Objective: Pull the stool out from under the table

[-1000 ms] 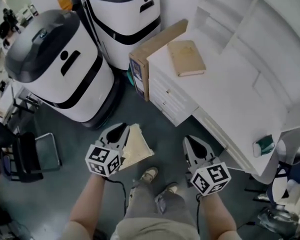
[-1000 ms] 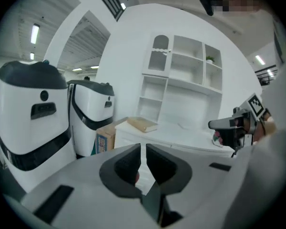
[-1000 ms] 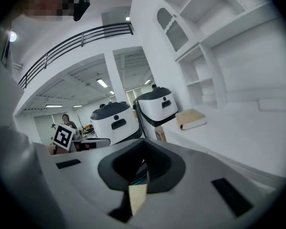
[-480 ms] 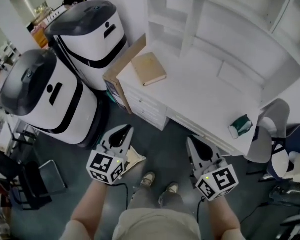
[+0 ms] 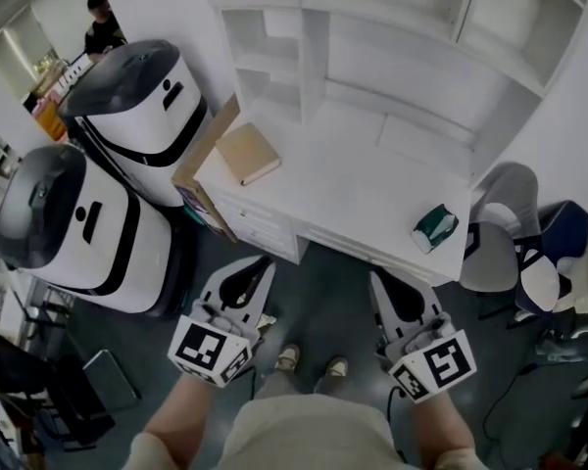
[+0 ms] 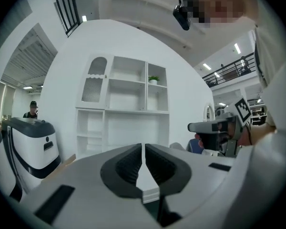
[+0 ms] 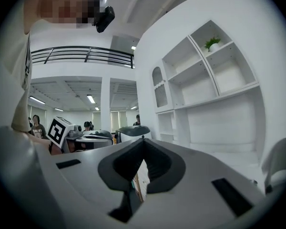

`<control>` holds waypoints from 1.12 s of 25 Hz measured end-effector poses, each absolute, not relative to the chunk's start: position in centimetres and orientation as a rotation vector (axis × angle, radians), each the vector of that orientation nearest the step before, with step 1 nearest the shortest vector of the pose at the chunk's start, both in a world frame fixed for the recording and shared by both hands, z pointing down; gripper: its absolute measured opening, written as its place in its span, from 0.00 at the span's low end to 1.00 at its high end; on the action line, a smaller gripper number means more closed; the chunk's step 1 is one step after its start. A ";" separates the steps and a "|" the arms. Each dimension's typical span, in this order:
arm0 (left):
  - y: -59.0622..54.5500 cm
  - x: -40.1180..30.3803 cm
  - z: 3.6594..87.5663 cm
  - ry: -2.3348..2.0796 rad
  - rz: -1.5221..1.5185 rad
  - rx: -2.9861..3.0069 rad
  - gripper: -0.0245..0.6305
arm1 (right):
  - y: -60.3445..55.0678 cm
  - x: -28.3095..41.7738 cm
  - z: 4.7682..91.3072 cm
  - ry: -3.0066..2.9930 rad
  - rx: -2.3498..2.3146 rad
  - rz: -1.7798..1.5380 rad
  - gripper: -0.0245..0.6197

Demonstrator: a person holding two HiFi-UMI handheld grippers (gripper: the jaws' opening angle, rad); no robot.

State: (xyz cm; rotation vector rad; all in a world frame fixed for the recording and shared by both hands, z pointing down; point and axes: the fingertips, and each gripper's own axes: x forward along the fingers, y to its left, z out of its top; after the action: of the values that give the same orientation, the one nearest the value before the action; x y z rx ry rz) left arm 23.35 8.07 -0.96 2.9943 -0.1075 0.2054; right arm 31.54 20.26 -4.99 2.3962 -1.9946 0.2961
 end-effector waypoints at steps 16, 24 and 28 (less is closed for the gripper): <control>14.9 26.0 -8.6 0.131 0.039 3.065 0.10 | 27.5 30.6 -12.3 -1.927 2.539 0.180 0.07; 15.4 26.8 -8.7 0.183 0.029 3.058 0.10 | 27.8 30.9 -12.7 -1.883 2.551 0.170 0.07; 15.3 26.5 -8.5 0.179 0.059 3.050 0.10 | 27.9 30.9 -12.8 -1.872 2.539 0.177 0.07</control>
State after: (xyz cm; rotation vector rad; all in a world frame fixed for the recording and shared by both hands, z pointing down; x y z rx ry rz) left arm 26.55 15.31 -8.45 3.0501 0.1793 0.0594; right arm 30.93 27.89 -12.82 2.5392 -1.8722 0.1773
